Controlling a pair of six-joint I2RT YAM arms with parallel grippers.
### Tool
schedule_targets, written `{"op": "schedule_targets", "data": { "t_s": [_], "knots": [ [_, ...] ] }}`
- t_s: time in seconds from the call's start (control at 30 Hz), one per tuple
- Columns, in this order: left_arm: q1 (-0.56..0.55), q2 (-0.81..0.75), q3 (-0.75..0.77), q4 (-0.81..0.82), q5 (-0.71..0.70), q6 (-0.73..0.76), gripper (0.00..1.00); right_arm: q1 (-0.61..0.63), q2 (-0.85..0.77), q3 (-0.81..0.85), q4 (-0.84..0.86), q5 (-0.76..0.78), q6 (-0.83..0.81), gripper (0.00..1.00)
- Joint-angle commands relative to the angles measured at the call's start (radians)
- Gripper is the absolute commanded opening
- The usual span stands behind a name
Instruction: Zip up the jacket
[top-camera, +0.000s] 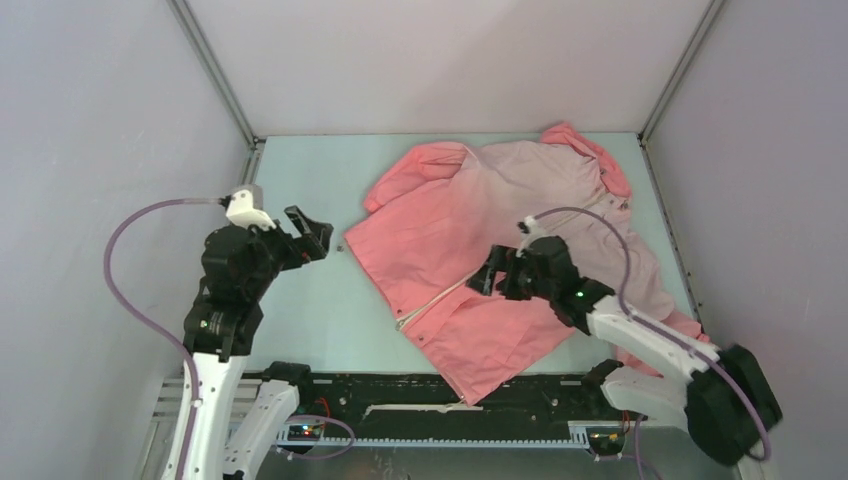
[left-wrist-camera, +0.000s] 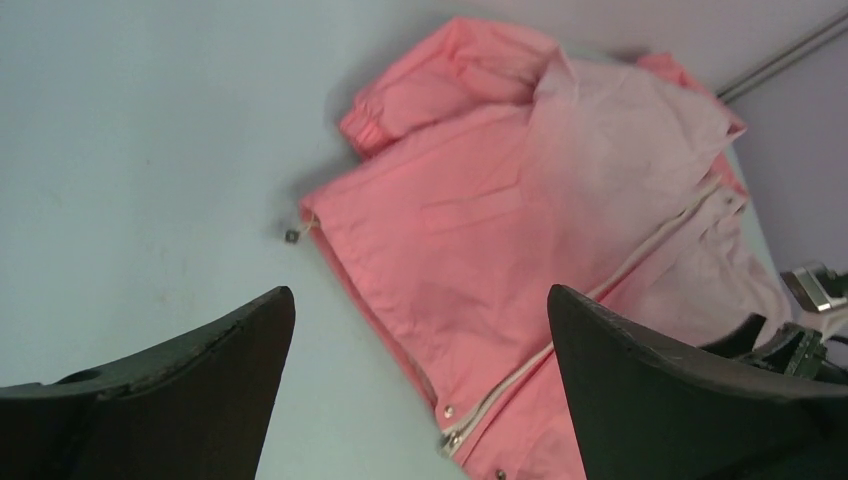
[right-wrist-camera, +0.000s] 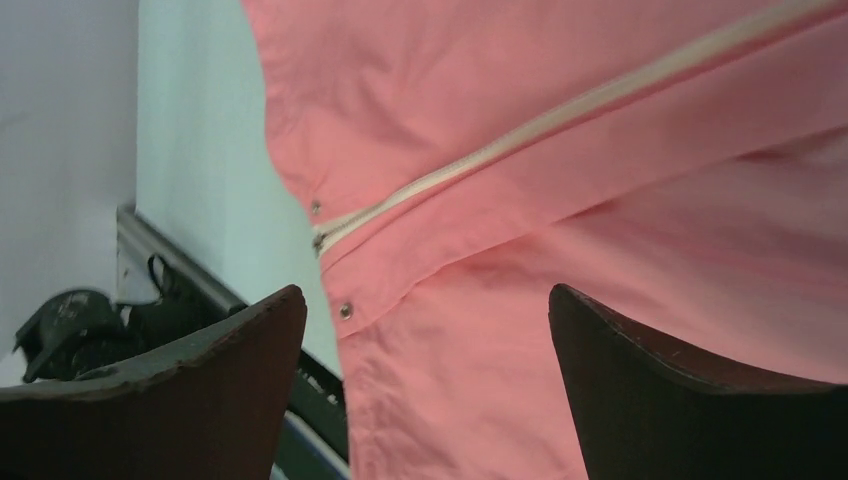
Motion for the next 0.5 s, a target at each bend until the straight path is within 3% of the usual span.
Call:
{"op": "schedule_targets", "data": {
  "t_s": [0.0, 0.27, 0.47],
  "knots": [
    [0.007, 0.014, -0.105, -0.008, 0.073, 0.011, 1.0, 0.1, 0.199, 0.075, 0.224, -0.127, 0.105, 0.89],
    [-0.019, 0.054, -0.393, 0.22, 0.285, -0.187, 1.0, 0.352, 0.379, 0.074, 0.391, 0.059, 0.293, 0.73],
    [-0.144, 0.137, -0.487, 0.3, 0.174, -0.271, 0.92, 0.435, 0.392, 0.047, 0.368, 0.15, 0.325, 0.73]
  ]
}}
